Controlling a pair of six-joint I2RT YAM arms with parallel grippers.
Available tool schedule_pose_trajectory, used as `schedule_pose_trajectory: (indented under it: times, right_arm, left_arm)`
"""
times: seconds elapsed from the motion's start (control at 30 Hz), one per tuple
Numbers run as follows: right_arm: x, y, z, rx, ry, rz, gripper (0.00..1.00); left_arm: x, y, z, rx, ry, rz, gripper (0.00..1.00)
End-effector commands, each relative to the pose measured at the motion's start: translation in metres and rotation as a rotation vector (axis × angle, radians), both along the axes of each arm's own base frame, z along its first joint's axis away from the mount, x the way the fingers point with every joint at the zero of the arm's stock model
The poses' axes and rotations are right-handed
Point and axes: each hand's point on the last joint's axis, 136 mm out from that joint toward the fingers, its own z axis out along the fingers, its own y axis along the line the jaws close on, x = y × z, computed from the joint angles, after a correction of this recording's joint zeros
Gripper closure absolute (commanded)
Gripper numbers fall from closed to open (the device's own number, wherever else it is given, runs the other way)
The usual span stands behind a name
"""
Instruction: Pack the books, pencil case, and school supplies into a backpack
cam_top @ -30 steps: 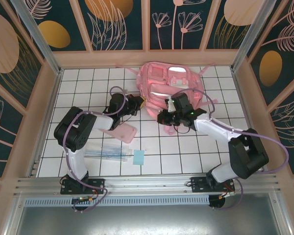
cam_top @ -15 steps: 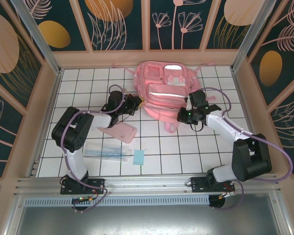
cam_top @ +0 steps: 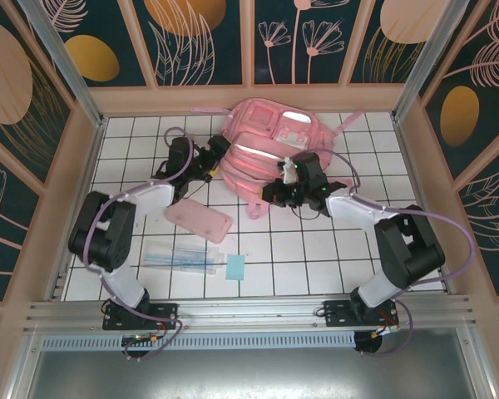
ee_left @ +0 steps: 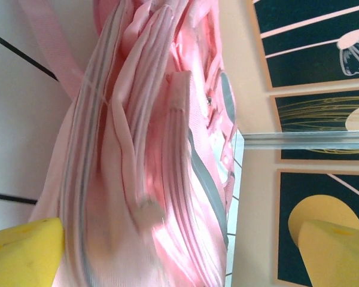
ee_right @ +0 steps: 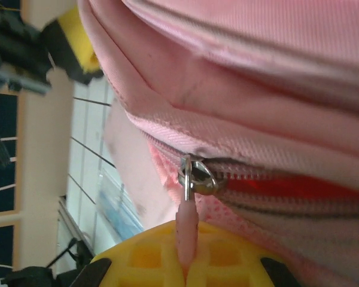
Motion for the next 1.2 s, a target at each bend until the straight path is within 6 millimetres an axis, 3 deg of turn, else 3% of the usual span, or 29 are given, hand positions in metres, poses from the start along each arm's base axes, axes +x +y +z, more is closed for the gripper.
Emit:
schedule_pose_trajectory:
  times: [0.0, 0.2, 0.23, 0.37, 0.57, 0.7, 0.77, 0.83, 0.9, 1.03, 1.17]
  right_arm:
    - [0.037, 0.032, 0.074, 0.182, -0.216, 0.04, 1.0]
    - [0.053, 0.059, 0.097, 0.224, -0.275, 0.089, 1.0]
    - [0.047, 0.068, 0.098, 0.23, -0.275, 0.11, 1.0]
    - [0.038, 0.082, 0.097, 0.253, -0.259, 0.148, 1.0]
    - [0.01, 0.089, 0.095, 0.294, -0.202, 0.196, 1.0]
    - [-0.016, 0.087, 0.085, 0.289, -0.141, 0.239, 1.0]
    - [-0.029, 0.083, 0.072, 0.25, -0.101, 0.254, 1.0]
    - [-0.04, 0.07, 0.049, 0.173, -0.051, 0.25, 1.0]
    - [-0.045, 0.05, 0.025, 0.054, -0.025, 0.225, 1.0]
    - [-0.04, -0.013, -0.023, -0.224, 0.033, 0.132, 1.0]
    - [-0.015, -0.087, -0.057, -0.413, 0.103, -0.044, 1.0]
  left_arm:
    - [-0.028, 0.013, -0.006, 0.044, 0.042, 0.015, 0.01]
    - [-0.055, 0.012, 0.0, -0.112, 0.081, 0.052, 0.01]
    - [-0.056, 0.011, 0.002, -0.12, 0.082, 0.057, 0.01]
    - [-0.053, 0.003, 0.005, -0.17, 0.085, 0.081, 0.01]
    - [-0.029, -0.009, 0.008, -0.291, 0.043, 0.133, 0.02]
    - [-0.015, -0.02, 0.0, -0.311, 0.033, 0.123, 0.12]
    - [-0.012, -0.024, -0.008, -0.326, 0.028, 0.114, 0.31]
    - [-0.012, -0.024, -0.013, -0.325, 0.027, 0.112, 0.68]
    - [-0.013, -0.022, -0.018, -0.304, 0.033, 0.112, 0.97]
    - [-0.019, -0.013, -0.021, -0.242, 0.037, 0.114, 1.0]
    - [-0.025, -0.001, -0.01, -0.186, 0.012, 0.104, 1.0]
